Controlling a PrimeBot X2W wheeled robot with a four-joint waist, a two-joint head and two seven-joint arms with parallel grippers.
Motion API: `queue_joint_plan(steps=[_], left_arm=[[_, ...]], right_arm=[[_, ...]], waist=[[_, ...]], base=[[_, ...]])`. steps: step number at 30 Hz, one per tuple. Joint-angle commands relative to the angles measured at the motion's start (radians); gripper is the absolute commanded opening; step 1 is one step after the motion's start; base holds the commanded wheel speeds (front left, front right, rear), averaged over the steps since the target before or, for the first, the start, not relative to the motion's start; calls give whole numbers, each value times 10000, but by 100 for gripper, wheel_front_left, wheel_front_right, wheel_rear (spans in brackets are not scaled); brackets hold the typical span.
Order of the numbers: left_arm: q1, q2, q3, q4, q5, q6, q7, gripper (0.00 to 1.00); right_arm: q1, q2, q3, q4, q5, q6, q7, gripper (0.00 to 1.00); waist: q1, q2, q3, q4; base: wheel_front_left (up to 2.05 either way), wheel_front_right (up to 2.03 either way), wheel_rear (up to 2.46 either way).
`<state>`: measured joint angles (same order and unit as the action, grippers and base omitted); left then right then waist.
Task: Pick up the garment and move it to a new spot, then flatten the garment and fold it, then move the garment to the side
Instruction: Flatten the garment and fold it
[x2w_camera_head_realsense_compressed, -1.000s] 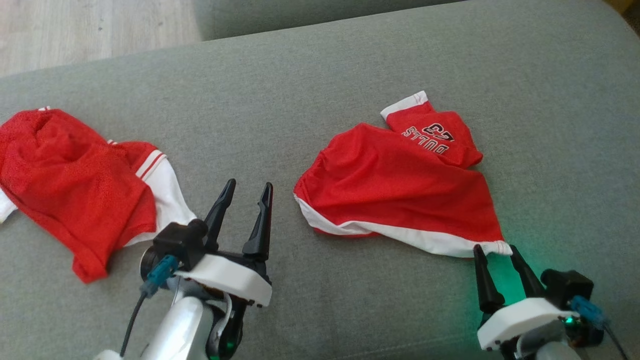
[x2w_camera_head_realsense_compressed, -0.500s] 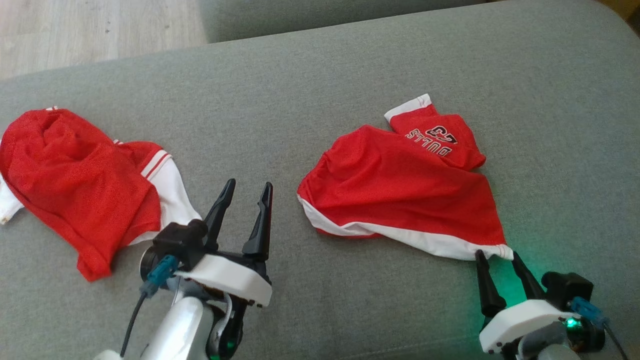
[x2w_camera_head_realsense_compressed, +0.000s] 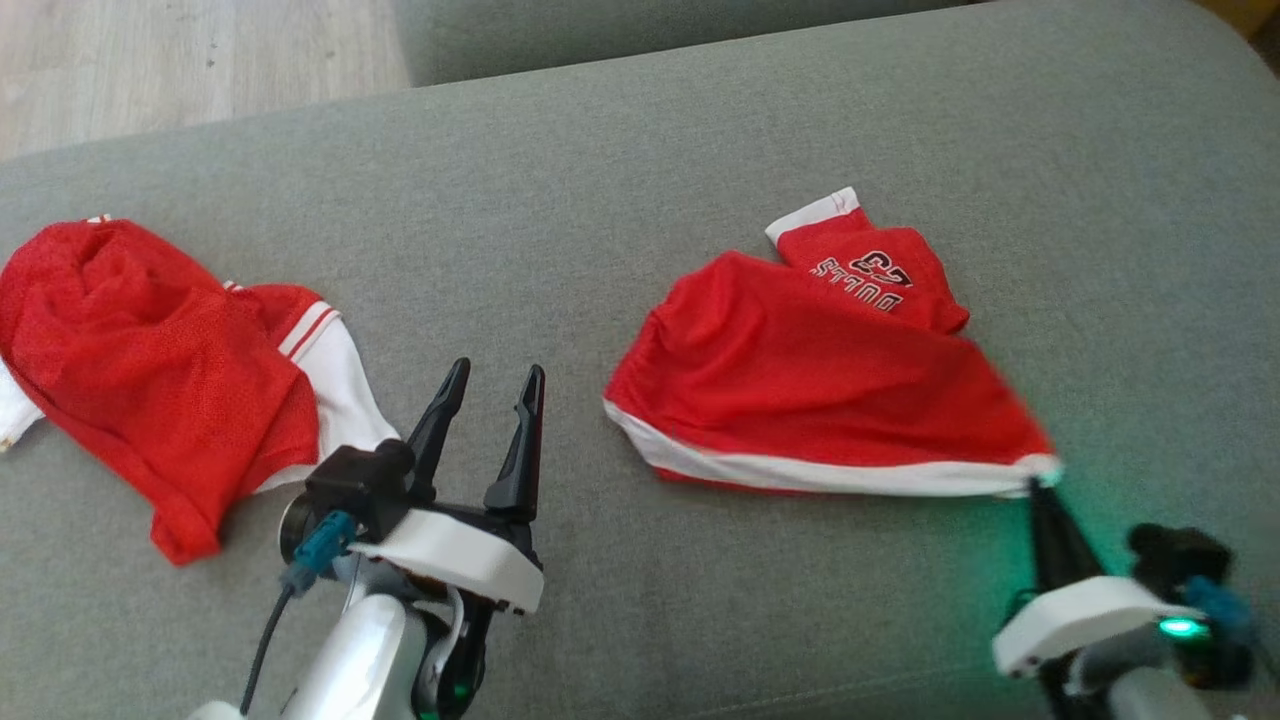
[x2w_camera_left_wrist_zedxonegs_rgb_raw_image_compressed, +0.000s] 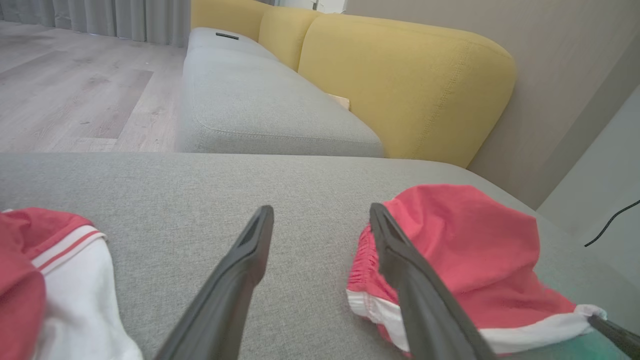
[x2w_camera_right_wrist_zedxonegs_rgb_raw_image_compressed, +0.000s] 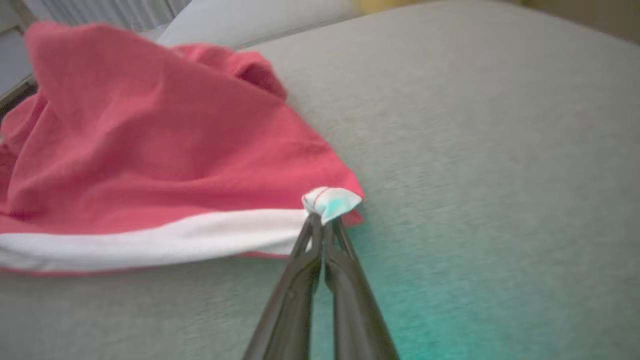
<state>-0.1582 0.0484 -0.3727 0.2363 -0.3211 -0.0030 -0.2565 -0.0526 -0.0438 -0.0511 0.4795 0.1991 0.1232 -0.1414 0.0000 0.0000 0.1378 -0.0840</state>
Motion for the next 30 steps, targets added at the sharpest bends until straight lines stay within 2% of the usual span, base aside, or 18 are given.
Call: queue_joint_plan(steps=[1,5,9,17,22,30], left_arm=[[-252,18,337,-268,41,19,-53,100],[-286,18,236,-211,55,-70,-53,100],[-371,18,-177,73,172,-328,-53,100],[-1001,18,-1718,1786,610,-926,-53,100],[-1724,18,-2271,2879,466,-962,-53,100],[-2552,18,-3036,3596,-105,-974,-53,100]], right_arm=[[-324,-65,-52,-283,-127,75,-150,0],[-526,-64,-1103,-287,-456,75,-193,0],[-735,-64,-1390,-319,-472,75,-51,0],[-902,-64,-1202,-439,-355,75,73,0],[-938,-64,-974,-519,-267,75,126,0],[-981,-64,-817,-618,-257,75,178,0]], waist=[[0,0,-5,-12],[0,0,51,-33],[0,0,151,-50],[0,0,400,-163],[0,0,573,-299],[0,0,762,-481]], base=[[0,0,0],[0,0,0],[0,0,0],[0,0,0],[0,0,0],[0,0,0]])
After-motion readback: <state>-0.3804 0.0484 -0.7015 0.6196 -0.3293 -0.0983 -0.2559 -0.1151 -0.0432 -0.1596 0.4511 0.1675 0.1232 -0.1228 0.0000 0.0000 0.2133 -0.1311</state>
